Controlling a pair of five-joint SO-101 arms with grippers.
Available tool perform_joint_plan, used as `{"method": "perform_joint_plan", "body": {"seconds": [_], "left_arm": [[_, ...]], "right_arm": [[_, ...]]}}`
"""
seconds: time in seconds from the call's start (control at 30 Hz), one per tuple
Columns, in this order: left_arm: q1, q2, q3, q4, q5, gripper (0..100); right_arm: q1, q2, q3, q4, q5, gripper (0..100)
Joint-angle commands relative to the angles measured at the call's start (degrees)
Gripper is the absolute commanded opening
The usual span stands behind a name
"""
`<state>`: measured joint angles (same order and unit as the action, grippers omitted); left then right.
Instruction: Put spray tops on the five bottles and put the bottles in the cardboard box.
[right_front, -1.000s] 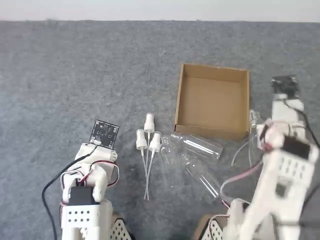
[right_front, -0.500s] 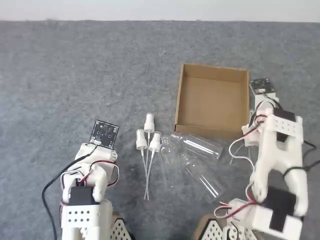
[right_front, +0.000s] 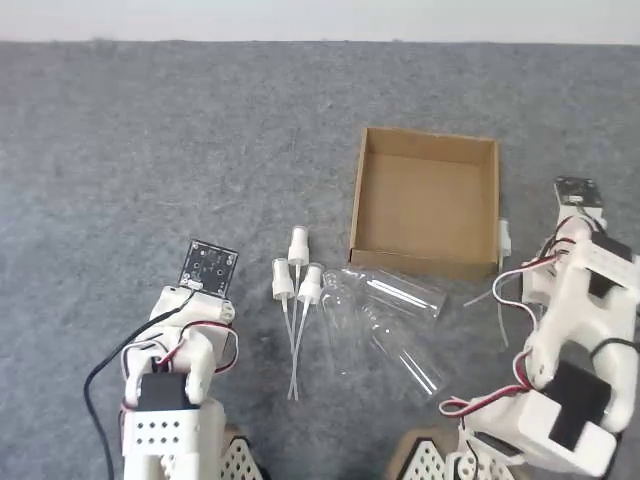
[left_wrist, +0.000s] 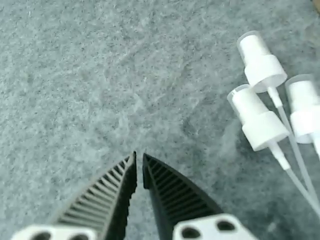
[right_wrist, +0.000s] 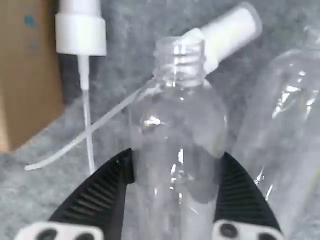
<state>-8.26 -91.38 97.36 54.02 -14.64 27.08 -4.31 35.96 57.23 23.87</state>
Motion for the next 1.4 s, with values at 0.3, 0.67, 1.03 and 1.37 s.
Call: {"method": "perform_joint_plan", "body": {"seconds": [0.3, 0.67, 1.03, 1.37], "left_arm": [[-0.18, -0.35, -0.40, -1.14, -0.53, 1], [-0.18, -0.35, -0.40, -1.14, -0.53, 1], [-0.35, -0.26, -0.40, -1.05, -0.53, 1], [-0.35, -0.26, -0.40, -1.05, -0.53, 1]], "right_arm": [[-0.13, -1.36, -21.71, 13.93, -3.69, 17.0], [-8.66, 3.47, -37.01, 14.02, -19.96, 17.0], [-9.80, 27.30, -56.26, 13.14, -28.92, 17.3], [-10.95, 40.04, -65.85, 13.41, -29.19, 17.6]]}}
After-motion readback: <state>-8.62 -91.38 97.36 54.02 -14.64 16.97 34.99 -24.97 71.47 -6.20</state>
